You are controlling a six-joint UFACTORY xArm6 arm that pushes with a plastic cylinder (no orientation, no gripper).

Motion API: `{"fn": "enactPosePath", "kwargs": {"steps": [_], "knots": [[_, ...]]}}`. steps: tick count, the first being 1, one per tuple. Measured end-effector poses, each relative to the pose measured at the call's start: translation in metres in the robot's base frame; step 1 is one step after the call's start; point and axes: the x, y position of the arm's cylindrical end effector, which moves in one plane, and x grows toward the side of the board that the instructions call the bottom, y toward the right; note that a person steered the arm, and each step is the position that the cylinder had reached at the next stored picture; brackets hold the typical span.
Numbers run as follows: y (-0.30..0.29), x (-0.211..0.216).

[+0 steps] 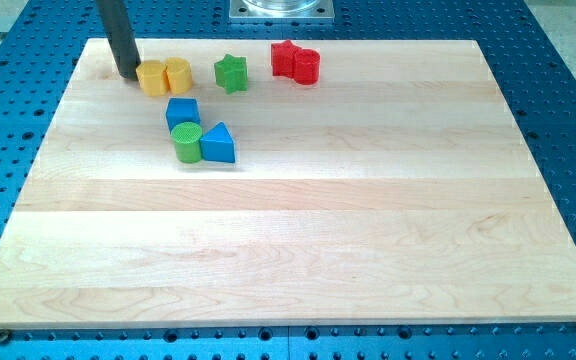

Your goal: Place the green star at the bottom side of the red circle

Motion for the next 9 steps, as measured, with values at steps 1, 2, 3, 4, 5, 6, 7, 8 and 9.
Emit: {"fn": "enactPosePath", "kwargs": {"steps": [1,2,3,4,5,6,7,8,9], "knots": [[0.008,-0.024],[0.017,-0.032],[0.02,-0.021],[0.022,-0.021],[0.034,-0.028],[0.081,-0.027],[0.104,-0.001],[0.187,0.054],[0.196,0.062]]}}
